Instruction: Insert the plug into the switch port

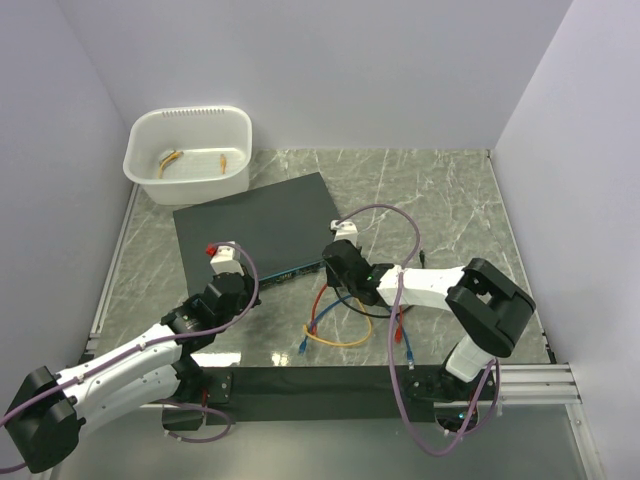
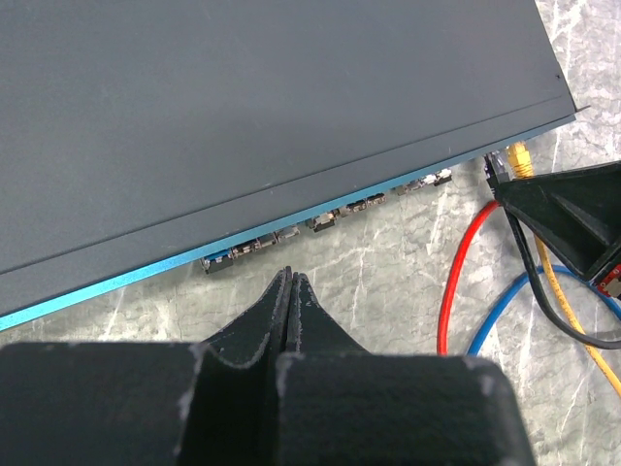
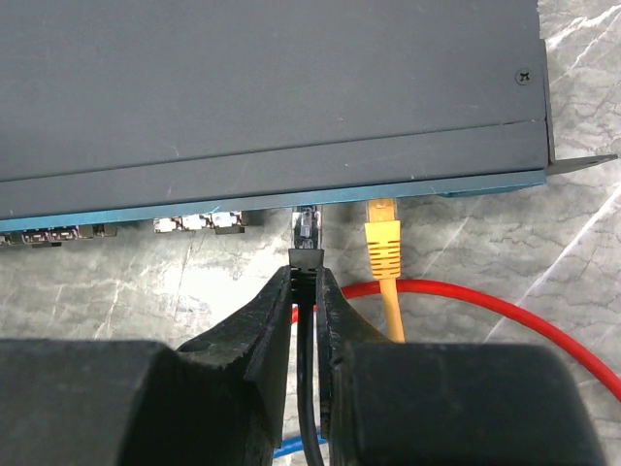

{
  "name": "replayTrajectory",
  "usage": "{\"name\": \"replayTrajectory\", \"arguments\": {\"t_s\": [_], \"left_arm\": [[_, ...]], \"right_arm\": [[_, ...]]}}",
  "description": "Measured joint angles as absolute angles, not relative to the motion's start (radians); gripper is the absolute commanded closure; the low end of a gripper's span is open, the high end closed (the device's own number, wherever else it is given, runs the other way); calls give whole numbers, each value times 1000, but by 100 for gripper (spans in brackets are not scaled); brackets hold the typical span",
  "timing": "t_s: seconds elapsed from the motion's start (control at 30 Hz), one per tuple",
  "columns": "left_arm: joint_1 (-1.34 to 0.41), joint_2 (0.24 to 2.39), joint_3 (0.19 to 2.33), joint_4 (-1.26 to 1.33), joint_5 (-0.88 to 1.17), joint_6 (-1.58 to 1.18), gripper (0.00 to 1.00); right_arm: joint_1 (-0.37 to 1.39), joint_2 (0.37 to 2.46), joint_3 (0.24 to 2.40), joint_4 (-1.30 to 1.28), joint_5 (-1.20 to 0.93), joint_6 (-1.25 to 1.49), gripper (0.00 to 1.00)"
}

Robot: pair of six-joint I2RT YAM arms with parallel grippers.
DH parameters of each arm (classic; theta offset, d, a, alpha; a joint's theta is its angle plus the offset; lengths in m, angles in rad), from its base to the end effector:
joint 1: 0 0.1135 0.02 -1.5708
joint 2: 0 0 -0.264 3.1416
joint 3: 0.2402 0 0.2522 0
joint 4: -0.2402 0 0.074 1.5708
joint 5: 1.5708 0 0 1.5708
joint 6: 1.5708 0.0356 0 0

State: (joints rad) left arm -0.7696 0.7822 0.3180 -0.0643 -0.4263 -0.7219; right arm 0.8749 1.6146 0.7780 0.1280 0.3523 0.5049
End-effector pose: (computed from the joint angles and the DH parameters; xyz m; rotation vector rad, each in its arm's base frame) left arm 0.1327 -0.1081 0.1899 -0.2074 2.0717 -0.4763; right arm 0.2157 0.2391 0.1657 -0.2321 2.2388 0.3487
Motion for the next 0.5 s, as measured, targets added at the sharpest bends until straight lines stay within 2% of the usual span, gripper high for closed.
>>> {"name": "replayTrajectory", "arguments": {"t_s": [0.5], "left_arm": [[-774, 780, 318, -64, -426, -722, 100]], "right_arm": [[878, 1636, 798, 128, 389, 505, 100]]}}
